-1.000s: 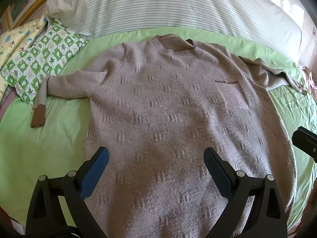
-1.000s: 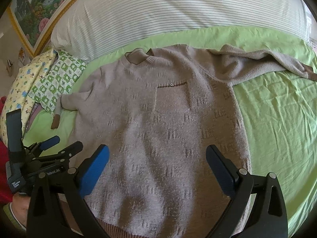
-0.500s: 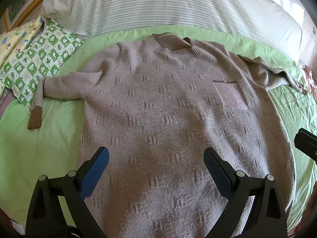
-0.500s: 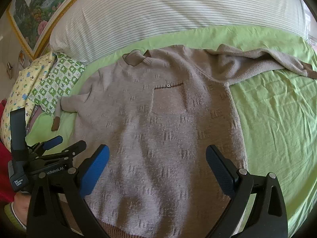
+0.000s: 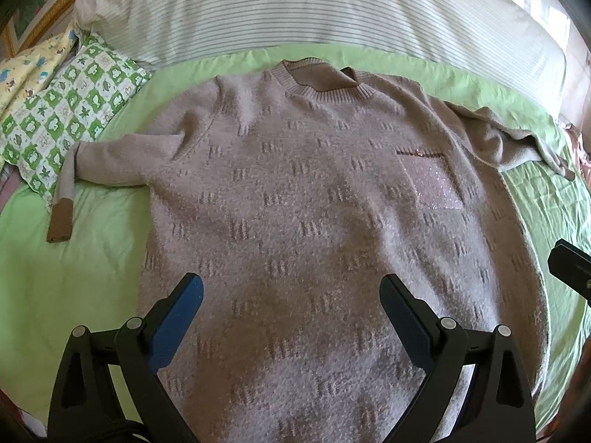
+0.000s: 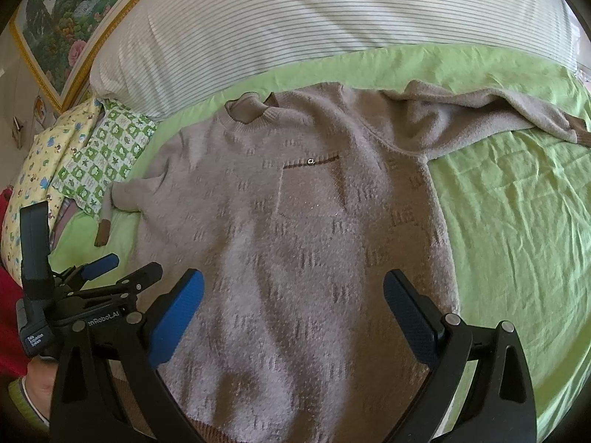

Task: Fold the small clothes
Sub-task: 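Move the right tool to the brown sleeve cuff and close on it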

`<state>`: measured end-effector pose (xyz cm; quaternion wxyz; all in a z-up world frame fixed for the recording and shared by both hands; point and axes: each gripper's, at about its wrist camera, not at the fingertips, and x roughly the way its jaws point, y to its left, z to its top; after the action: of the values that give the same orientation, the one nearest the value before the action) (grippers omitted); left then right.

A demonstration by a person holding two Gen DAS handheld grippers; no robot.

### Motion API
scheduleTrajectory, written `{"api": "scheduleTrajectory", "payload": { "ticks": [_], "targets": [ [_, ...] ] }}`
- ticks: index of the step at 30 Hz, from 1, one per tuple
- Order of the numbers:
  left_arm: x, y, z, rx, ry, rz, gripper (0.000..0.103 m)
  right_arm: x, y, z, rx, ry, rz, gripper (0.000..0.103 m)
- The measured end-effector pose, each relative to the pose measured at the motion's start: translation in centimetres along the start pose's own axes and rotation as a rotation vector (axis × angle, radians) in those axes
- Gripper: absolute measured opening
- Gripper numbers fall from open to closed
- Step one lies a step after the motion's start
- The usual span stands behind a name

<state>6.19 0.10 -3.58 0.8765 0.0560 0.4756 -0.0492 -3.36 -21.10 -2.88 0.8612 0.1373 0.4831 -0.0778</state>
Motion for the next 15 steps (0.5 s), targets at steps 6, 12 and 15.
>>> {"api": "scheduleTrajectory", "payload": {
  "ticks": [6,12,15],
  "targets": [
    [0.8,0.1,1.0,-0.019,0.007,0.000,0.097,0.2,-2.6,1.2,0.044,-0.009,-0.034,0.098],
    [2.1,-0.3,2.7,-0.040,0.021,0.000,0.097,-1.0,-7.3,3.4,0.093,-0.049,-0.114,0.095],
    [2.8,-0.6,3.6,-0.054,0.024,-0.003,0.097,-2.1,-10.8,4.8,0.101,-0.078,-0.199,0.095]
  ]
}}
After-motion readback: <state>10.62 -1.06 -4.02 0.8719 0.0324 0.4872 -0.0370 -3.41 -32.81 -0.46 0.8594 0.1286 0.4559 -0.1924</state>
